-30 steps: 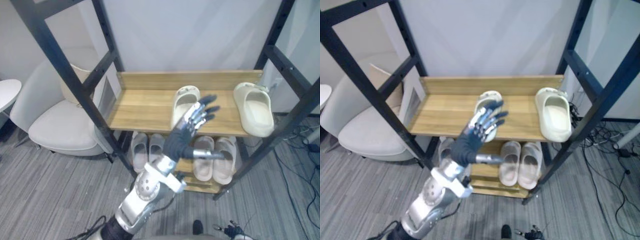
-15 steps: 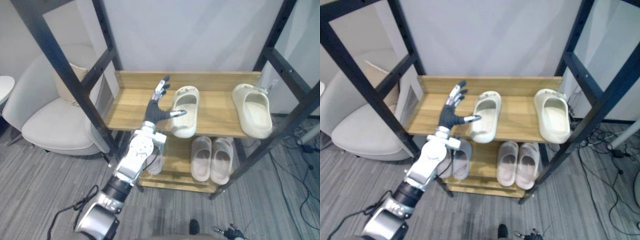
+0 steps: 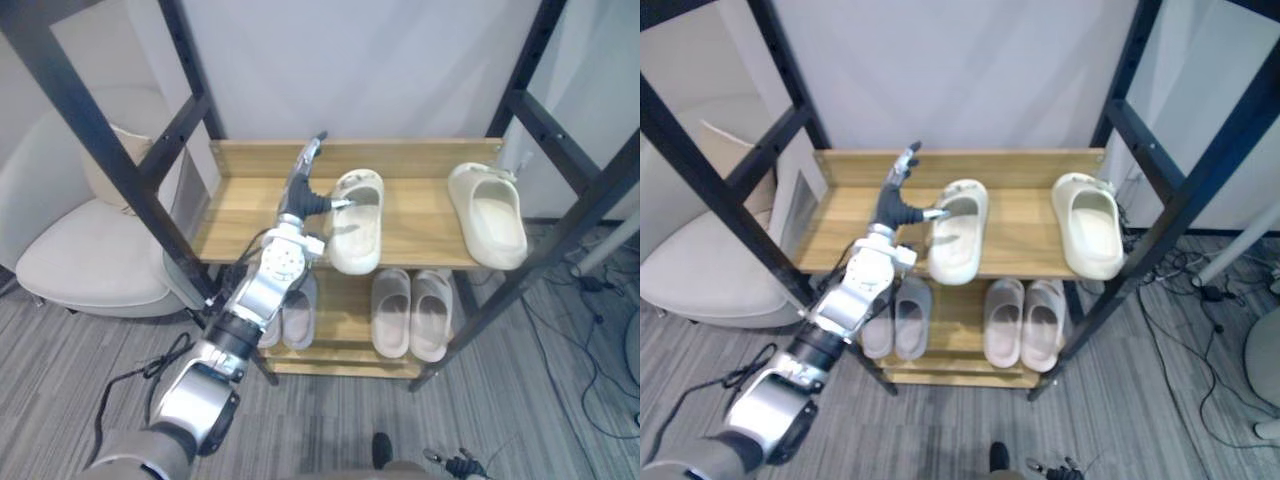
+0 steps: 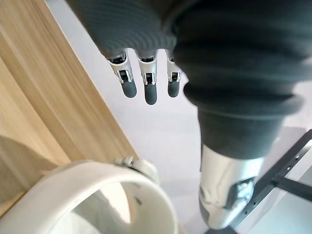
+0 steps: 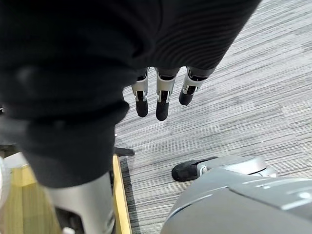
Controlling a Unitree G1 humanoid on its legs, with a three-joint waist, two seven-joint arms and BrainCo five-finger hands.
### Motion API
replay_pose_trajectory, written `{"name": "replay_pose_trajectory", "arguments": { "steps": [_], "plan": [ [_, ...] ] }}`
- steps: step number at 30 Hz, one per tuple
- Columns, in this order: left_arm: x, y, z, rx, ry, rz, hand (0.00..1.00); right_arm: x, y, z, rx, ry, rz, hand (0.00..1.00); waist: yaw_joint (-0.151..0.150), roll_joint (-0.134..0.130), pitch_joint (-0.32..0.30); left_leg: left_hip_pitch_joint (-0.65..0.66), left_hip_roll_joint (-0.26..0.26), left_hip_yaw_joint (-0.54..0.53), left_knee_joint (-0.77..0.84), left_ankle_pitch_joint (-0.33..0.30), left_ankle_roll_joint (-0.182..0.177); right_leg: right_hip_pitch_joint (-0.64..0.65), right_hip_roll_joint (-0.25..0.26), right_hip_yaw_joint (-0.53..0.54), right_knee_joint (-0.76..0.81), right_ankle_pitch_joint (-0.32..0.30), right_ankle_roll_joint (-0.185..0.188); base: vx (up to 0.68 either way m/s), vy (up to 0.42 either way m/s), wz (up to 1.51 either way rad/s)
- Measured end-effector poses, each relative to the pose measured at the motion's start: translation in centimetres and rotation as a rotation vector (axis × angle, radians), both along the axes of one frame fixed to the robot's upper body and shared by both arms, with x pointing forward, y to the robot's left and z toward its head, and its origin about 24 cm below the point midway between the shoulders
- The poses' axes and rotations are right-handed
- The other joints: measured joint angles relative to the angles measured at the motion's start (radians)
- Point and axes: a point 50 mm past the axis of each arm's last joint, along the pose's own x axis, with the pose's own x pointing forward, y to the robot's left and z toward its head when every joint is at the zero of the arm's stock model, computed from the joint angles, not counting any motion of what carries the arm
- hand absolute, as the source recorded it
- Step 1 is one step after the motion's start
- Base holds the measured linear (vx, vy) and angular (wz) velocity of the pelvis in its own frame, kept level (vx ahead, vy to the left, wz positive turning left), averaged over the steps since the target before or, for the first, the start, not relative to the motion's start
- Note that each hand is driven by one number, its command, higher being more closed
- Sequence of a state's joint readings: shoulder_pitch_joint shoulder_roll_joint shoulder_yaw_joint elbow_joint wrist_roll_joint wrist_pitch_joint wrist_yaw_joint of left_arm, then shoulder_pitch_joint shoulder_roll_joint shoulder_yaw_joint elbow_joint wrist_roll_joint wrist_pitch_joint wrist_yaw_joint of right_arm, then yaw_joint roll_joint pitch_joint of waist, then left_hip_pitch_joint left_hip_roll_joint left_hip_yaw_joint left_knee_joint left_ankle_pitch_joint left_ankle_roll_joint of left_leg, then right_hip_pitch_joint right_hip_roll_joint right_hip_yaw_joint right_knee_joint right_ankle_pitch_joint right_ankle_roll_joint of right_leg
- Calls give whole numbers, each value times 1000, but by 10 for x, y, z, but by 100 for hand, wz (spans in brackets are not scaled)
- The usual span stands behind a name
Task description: Organize the slippers on the shoe rack
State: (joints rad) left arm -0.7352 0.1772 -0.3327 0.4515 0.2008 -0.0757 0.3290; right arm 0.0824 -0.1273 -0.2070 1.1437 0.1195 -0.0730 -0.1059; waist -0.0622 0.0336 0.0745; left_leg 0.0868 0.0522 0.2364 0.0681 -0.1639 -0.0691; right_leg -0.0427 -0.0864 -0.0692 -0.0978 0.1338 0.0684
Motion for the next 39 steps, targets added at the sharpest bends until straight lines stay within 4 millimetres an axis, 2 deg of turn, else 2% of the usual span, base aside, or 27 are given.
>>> {"name": "replay_pose_trajectory", "arguments": {
  "steps": [9,12,17,18,28,39],
  "plan": [
    [16,1,-2,139,32,54,0,8,-3,3,-9,-39,-27,0,-25,19,14,-1,-4,10,-17,0,0,-23,4,24,0,1,2,3,-14,-9],
    [21,3,-1,172,44,76,0,7,-3,3,-6,-49,-58,0,-39,21,19,-2,-8,6,-18,0,1,-27,3,29,0,3,4,-8,-9,-7],
    [27,4,2,216,46,98,0,6,-3,3,-5,-50,-70,0,-45,23,26,-2,-9,14,-17,-2,2,-32,3,41,0,7,4,-42,-19,-5],
    [28,4,4,227,39,101,100,6,-4,3,-6,-50,-71,0,-45,23,30,-2,-9,17,-17,-3,1,-34,4,45,0,8,4,-56,-29,-11],
    [39,9,29,365,-24,133,100,6,-5,3,-7,-52,-70,0,-52,35,42,-15,-3,41,-16,-3,0,-62,17,72,0,17,0,-18,-27,-9],
    [40,13,28,402,-30,146,100,5,-5,3,-3,-52,-67,0,-63,45,42,-15,-4,41,-15,-3,0,-63,15,75,0,19,-1,-21,-16,0]
  ]
}}
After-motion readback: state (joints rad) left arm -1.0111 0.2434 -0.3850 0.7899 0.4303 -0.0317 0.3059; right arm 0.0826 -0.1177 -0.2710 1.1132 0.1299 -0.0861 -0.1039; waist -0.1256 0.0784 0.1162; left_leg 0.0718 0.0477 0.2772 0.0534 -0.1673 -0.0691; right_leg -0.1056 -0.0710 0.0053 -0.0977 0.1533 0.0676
